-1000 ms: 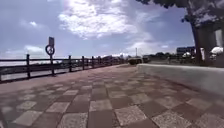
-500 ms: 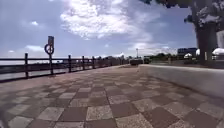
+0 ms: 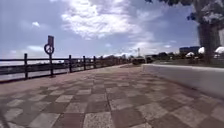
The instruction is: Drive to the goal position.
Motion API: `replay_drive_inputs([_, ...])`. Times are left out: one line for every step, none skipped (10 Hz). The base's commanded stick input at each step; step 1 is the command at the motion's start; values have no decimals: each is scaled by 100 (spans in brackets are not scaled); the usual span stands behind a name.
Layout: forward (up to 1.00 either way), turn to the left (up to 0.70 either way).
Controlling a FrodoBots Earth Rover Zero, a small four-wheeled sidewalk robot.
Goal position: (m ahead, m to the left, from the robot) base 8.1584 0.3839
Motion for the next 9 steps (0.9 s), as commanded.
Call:
replay_drive_inputs([45,22])
replay_drive_inputs([45,14])
replay_drive_inputs([45,3])
replay_drive_inputs([45,0])
replay_drive_inputs([45,0])
replay_drive_inputs([45,0])
replay_drive_inputs([45,0])
replay_drive_inputs([45,0])
replay_drive_inputs([45,0])
